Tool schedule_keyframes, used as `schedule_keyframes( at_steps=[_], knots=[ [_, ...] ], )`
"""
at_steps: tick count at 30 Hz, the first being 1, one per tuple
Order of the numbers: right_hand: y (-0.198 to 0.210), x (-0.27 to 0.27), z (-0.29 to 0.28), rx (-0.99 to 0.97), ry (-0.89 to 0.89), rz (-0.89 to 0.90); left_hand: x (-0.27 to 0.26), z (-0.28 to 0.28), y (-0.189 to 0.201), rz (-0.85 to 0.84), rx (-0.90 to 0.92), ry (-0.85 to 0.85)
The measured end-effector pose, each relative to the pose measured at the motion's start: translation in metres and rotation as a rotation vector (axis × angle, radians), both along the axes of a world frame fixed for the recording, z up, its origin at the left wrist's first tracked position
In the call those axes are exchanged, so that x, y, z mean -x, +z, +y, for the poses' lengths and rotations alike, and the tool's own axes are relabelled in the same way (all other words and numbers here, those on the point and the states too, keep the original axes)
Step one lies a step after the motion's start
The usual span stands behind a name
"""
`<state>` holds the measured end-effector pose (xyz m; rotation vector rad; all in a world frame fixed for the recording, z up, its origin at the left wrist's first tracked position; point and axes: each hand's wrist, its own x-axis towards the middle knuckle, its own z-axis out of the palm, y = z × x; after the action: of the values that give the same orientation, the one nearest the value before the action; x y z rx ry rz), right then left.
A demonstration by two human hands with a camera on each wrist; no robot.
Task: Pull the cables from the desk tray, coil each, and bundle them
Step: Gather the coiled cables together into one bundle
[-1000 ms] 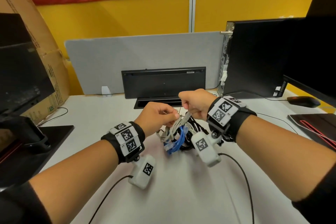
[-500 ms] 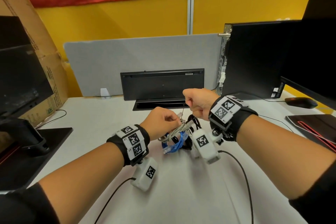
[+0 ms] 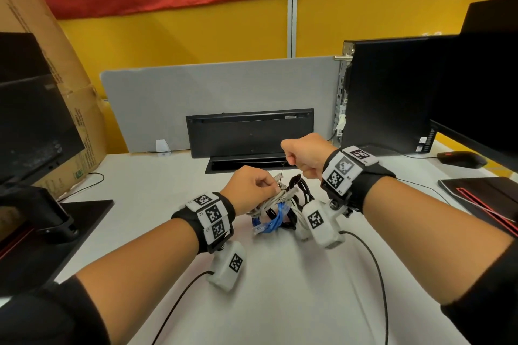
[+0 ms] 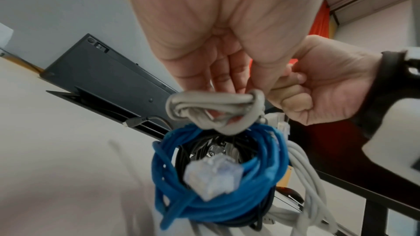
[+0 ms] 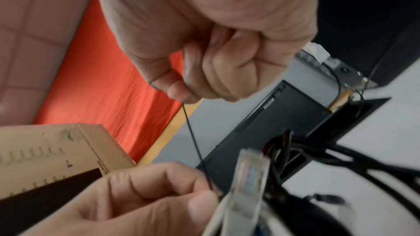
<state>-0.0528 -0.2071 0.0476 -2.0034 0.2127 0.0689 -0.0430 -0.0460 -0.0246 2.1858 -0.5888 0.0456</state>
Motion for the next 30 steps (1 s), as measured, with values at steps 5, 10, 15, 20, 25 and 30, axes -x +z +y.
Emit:
schedule_keyframes(
  at_steps=[5, 10, 15, 20, 25, 30],
  knots=[
    [0.008, 0.002, -0.007, 0.184, 0.0, -0.01, 0.001, -0.001, -0.001, 0.043, -0.021, -0.029],
    [0.005, 0.005, -0.021, 0.214, -0.012, 0.027, -0.002, -0.002, -0.003, -0.014, -0.038, -0.003],
    [-0.01, 0.01, -0.029, 0.239, 0.073, 0.163, -0.012, 0.002, -0.004, -0.033, -0.037, 0.073],
    [-0.025, 0.015, -0.025, 0.359, 0.164, 0.195, -0.017, 0.004, -0.002, -0.046, -0.054, 0.093],
    [-0.04, 0.024, -0.023, 0.443, 0.247, 0.192, -0.015, -0.004, 0.005, -0.019, -0.092, 0.024],
    [-0.054, 0.027, -0.026, 0.502, 0.231, 0.141, -0.01, -0.011, 0.001, 0.014, -0.092, -0.005]
  ],
)
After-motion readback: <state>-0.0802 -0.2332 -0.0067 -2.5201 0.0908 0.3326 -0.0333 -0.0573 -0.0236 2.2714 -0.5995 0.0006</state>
